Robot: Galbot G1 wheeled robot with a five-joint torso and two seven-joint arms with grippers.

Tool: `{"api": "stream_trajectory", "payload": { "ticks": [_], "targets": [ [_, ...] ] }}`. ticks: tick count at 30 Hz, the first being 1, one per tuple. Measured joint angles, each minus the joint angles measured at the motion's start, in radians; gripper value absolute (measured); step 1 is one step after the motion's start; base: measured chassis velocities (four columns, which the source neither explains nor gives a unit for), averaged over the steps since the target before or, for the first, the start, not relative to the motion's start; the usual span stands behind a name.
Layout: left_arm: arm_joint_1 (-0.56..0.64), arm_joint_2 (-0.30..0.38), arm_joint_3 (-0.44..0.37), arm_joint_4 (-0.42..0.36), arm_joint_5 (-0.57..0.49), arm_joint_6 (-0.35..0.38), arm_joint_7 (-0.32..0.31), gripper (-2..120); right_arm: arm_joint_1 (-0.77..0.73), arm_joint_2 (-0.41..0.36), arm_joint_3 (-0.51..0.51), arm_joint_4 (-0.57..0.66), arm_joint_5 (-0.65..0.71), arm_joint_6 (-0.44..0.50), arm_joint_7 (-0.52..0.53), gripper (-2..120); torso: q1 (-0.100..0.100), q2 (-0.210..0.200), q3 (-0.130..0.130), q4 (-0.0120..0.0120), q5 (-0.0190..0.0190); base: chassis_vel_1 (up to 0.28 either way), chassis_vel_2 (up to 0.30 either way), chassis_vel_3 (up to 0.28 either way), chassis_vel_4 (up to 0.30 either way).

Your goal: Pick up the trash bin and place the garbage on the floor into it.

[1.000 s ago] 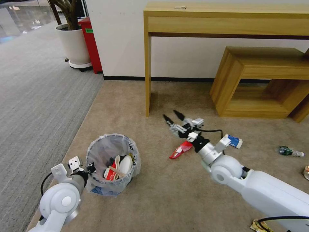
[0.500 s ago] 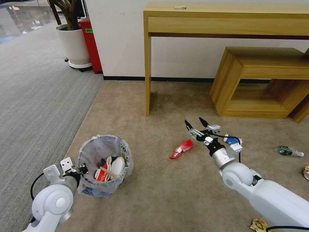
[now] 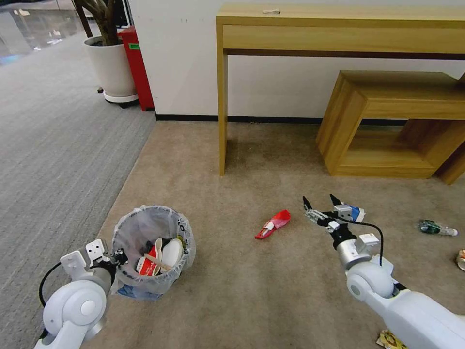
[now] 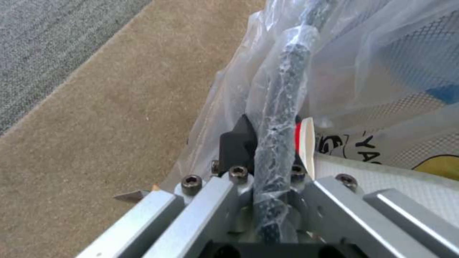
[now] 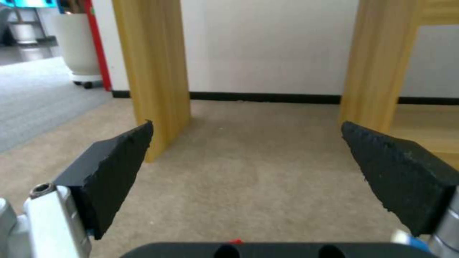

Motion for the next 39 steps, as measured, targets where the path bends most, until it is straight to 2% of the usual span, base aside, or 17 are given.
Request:
{"api": "stream_trajectory", "payload": {
  "ticks": [7, 19, 36, 39],
  "targets": [
    [-0.002, -0.004, 0.016, 0.001, 0.007, 0.0, 0.002, 0, -0.064, -0.009, 0.077, 0.001, -0.036, 0.009, -0.006, 100, 0.0, 0.0, 0.0, 0.0001, -0.0002, 0.0, 0.0, 0.0, 0.0],
    [0.007, -0.009, 0.017, -0.012, 0.017, -0.002, 0.009, 0, -0.147, -0.008, 0.152, 0.012, -0.061, 0.012, -0.005, 100, 0.0, 0.0, 0.0, 0.0001, -0.0001, 0.0, 0.0, 0.0, 0.0],
    [0.026, -0.022, 0.022, -0.026, 0.042, -0.002, 0.015, 0, -0.184, 0.019, 0.17, 0.002, -0.127, 0.02, -0.005, 99, 0.0, 0.0, 0.0, 0.0001, -0.0001, 0.0, 0.0, 0.0, 0.0],
    [0.027, -0.025, 0.024, -0.028, 0.046, -0.002, 0.016, 0, -0.187, 0.028, 0.17, 0.001, -0.135, 0.02, -0.004, 94, 0.0, 0.0, 0.0, 0.0001, -0.0001, 0.0, 0.0, 0.0, 0.0]
  ]
}}
